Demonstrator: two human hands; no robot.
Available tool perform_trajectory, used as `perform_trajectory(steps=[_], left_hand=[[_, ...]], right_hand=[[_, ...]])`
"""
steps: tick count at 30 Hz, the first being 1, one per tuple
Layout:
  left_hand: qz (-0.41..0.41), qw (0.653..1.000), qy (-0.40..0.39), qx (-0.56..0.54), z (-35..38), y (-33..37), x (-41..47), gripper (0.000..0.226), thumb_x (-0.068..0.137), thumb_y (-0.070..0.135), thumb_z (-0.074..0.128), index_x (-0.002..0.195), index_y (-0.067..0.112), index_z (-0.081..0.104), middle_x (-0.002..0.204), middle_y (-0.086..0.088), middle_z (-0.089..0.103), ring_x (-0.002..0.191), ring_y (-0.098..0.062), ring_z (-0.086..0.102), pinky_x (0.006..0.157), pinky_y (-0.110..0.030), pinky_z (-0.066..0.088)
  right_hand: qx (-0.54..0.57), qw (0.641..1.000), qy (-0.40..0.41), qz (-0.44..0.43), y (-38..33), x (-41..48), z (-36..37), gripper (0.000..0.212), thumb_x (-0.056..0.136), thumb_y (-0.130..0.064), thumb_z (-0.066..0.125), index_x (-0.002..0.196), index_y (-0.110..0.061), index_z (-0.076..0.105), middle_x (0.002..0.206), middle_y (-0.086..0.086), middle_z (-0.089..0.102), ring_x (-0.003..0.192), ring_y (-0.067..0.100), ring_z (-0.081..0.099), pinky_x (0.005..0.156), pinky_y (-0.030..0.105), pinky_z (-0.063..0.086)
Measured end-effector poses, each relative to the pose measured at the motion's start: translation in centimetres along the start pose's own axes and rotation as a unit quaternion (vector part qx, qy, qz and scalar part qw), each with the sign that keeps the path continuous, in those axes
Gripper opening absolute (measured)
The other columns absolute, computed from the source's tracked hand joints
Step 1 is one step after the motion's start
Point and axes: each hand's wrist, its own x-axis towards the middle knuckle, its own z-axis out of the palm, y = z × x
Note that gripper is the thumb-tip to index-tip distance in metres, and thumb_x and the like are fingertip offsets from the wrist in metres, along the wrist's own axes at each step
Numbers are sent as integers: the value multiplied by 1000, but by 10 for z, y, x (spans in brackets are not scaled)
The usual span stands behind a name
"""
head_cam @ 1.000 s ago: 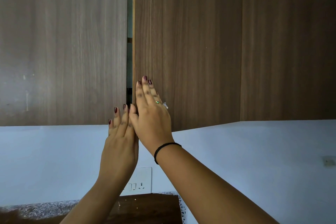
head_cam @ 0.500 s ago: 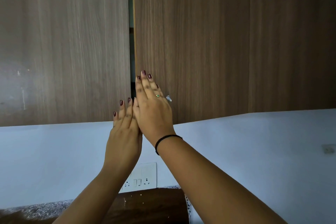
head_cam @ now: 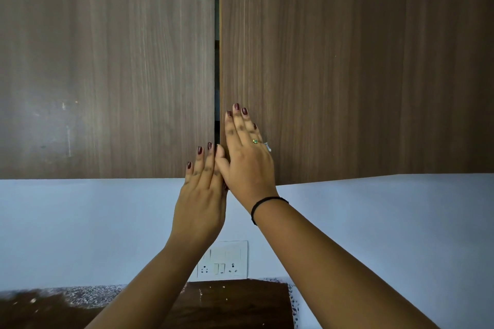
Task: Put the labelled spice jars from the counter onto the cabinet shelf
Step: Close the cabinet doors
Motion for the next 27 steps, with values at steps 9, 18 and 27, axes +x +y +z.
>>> perform_trajectory(steps=[9,18,27], left_hand=[[-12,1000,1,9,3,2,2,58,104,27,25,157,9,12,165,-9,8,154,-23,-4,124,-33,-5],[-5,998,-1,62,14,-7,4,58,105,31,21,157,9,11,165,-12,9,153,-27,-2,124,-40,-4],[8,999,0,47,36,-24,12,58,104,30,24,156,7,15,165,-11,11,154,-25,1,124,-39,-1]], right_hand=[[26,999,-11,-17,10,0,6,58,94,-32,53,146,-7,42,157,10,34,147,23,28,119,35,20],[20,999,-37,-29,16,3,15,63,95,-37,47,149,-6,37,159,11,28,149,23,22,121,38,21],[-15,999,-41,-24,16,6,34,63,94,-36,51,148,-6,38,158,11,31,148,23,25,120,36,15]])
